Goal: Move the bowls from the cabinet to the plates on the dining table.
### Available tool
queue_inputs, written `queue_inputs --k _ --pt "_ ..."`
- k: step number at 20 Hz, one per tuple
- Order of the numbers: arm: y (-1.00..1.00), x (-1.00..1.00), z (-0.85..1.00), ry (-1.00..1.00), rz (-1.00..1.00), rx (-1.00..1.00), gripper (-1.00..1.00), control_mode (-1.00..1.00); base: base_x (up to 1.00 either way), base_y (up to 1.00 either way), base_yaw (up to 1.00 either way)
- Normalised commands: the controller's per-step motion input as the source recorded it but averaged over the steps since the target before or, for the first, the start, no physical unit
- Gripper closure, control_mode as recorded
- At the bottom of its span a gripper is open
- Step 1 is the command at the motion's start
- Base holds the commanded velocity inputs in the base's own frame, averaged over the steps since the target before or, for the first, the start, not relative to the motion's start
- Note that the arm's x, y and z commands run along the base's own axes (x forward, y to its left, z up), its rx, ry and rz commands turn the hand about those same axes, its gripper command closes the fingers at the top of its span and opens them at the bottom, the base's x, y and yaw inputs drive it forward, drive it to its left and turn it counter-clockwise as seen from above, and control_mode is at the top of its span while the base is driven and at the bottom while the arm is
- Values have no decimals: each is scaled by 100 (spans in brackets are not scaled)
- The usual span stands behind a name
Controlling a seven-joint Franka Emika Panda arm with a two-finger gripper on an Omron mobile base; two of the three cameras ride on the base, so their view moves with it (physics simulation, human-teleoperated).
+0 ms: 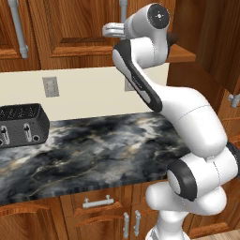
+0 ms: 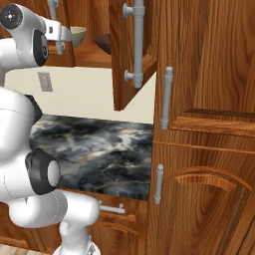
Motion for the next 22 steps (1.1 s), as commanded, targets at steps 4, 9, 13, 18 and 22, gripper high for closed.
queue_inputs --k 4,9,13,18,22 --pt "5 32 -4 0 0 0 -100 -100 0 0 0" --pt "0 26 -4 -1 0 -1 -100 -100 0 0 0" --pt "0 26 -3 0 0 0 -100 -100 0 0 0" --pt "0 27 -4 0 0 0 -100 -100 0 0 0" --pt "0 27 -3 0 0 0 -100 -100 0 0 0"
